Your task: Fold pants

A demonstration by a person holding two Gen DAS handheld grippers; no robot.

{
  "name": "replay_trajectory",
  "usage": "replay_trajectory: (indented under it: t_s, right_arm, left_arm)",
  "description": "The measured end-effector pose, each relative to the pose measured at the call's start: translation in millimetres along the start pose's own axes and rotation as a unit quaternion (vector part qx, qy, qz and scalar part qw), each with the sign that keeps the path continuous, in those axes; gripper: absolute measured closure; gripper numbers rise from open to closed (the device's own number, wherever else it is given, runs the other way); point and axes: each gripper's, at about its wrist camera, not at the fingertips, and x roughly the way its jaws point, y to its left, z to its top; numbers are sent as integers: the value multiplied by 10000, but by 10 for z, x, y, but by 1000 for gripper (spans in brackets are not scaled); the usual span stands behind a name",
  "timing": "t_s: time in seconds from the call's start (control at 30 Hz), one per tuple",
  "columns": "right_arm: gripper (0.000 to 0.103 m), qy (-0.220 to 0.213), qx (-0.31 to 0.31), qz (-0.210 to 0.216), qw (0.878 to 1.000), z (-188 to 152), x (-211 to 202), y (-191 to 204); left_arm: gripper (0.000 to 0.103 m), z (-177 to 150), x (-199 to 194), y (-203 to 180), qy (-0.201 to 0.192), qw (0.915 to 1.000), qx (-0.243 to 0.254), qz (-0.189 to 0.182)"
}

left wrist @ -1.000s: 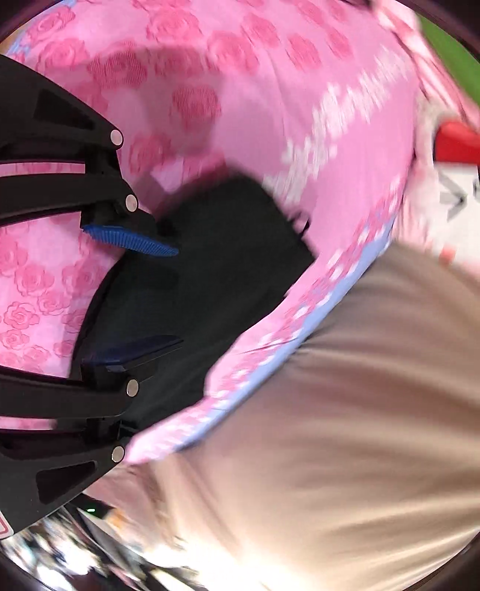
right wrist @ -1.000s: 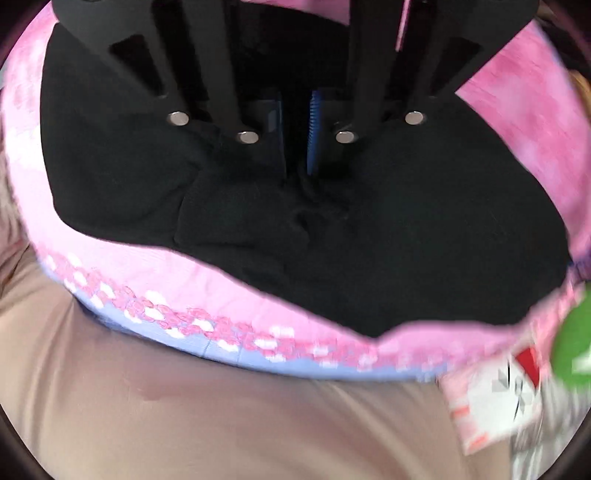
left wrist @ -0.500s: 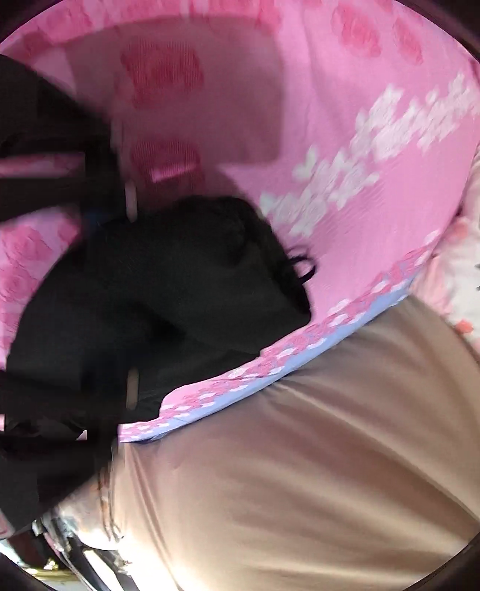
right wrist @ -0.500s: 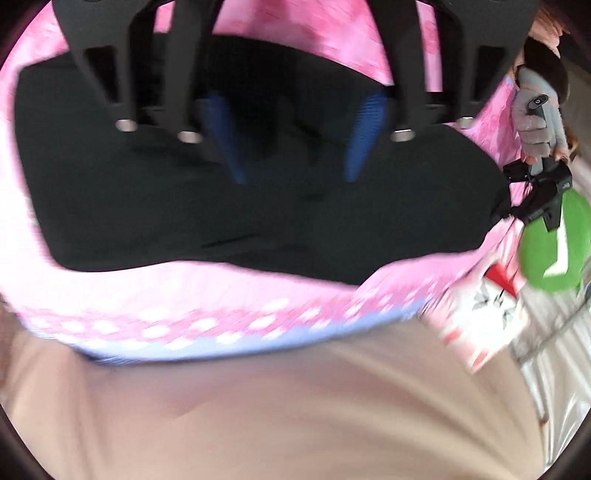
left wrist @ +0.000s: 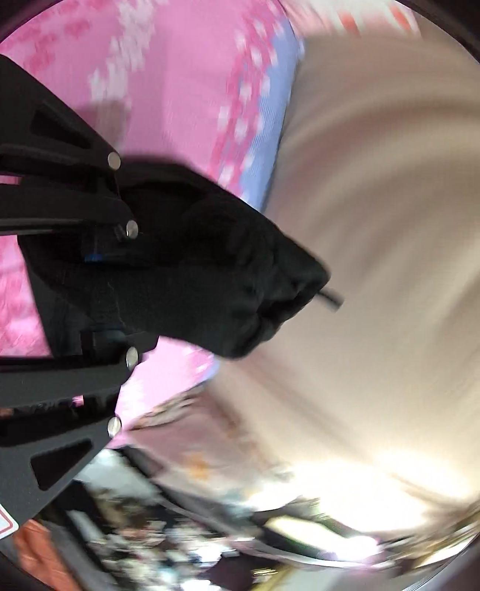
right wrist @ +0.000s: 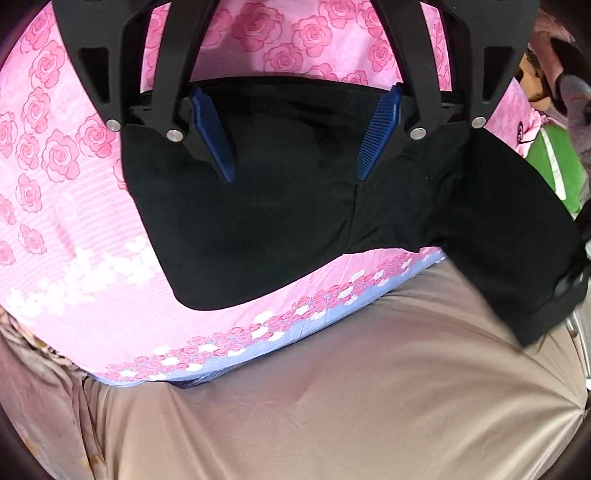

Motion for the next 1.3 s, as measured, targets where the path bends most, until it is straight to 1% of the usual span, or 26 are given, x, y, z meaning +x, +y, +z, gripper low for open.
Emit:
replay_trajectory:
  t_s: [0.03,0.07,0.17,0.23,0.27,0.33,0.43,0.5,0.53,0.57,0.6,0.63,0.67,0.7,0.73,0.8,0.87,0.93,1.0,1.07,1.1,1.13,1.17,1.23,1.27,1.3]
  right_arm:
    - [33,-2,22,30,10000,10,-17,-24]
    - [33,-4,42,53,10000,22,-34,-38]
    - [31,-6,46,139,9999,56,-130,-86]
    - [20,-2,32,228,9997,96,-142,-69]
    - [18,34,55,334,9994,128,-122,-55]
    - [16,106,109,504,9986,184,-67,-19]
    - [16,116,177,703,9973,293,50,68]
    - [11,303,350,778,9959,363,249,71]
    - [11,432,453,737,9953,377,359,43]
    - [11,573,581,572,9950,376,506,23]
    - [10,588,612,510,9951,370,573,25]
    - [14,580,582,521,9953,366,632,59]
    - [25,595,534,602,9950,366,675,116]
    - [64,756,585,838,9919,373,769,199]
    - [70,729,605,812,9922,390,792,253]
    - [79,510,322,711,9956,495,739,420]
    - [82,162,265,1053,9940,674,486,565]
    - [83,-186,36,1141,9933,805,197,696]
    - [83,-569,-198,1039,9928,867,-145,721]
    - [83,-740,-247,851,9933,855,-343,590]
    - [83,-764,-263,543,9953,798,-405,439]
    - [82,-714,-218,300,9968,730,-406,304]
    - [81,-521,-8,38,9986,609,-330,58]
    - [78,-88,328,-267,9991,438,-109,-264]
    - [76,117,444,-396,9982,348,9,-392]
    - [72,191,605,-278,9976,257,70,-498]
  left_arm:
    - [38,-115,179,-144,225,9994,90,-250]
    - [34,-215,279,-202,315,9986,64,-423]
    - [33,-439,445,-188,385,9979,-92,-511]
    - [32,-533,428,-46,427,9972,-351,-507]
    - [32,-525,416,0,419,9972,-429,-454]
    - [32,-544,366,135,310,9980,-536,-147]
    - [32,-615,200,365,146,9973,-517,501]
    - [31,-683,95,530,140,9952,-664,702]
    - [31,-680,67,641,155,9945,-748,712]
    - [31,-712,38,721,166,9938,-824,728]
    - [31,-749,3,806,165,9928,-898,772]
    - [31,-795,-35,891,160,9917,-962,833]
    - [31,-841,-63,975,170,9907,-1030,872]
    - [31,-881,-70,1053,187,9899,-1093,882]
    - [31,-914,-81,1136,225,9885,-1207,879]
    - [31,-944,-104,1232,249,9868,-1380,816]
    - [31,-944,-140,1273,226,9866,-1408,792]
    - [31,-920,-192,1259,165,9872,-1365,811]
    - [31,-901,-208,1234,137,9882,-1324,754]
    - [31,-895,-184,1170,168,9895,-1247,709]
    - [31,-903,-153,1145,202,9902,-1210,673]
    - [31,-924,-86,1116,282,9908,-1172,616]
    - [31,-944,-21,1098,354,9909,-1165,568]
    - [31,-1005,209,1071,593,9898,-1244,351]
    - [31,-1025,296,1075,671,9886,-1321,274]
    - [31,-1050,440,1083,791,9860,-1461,165]
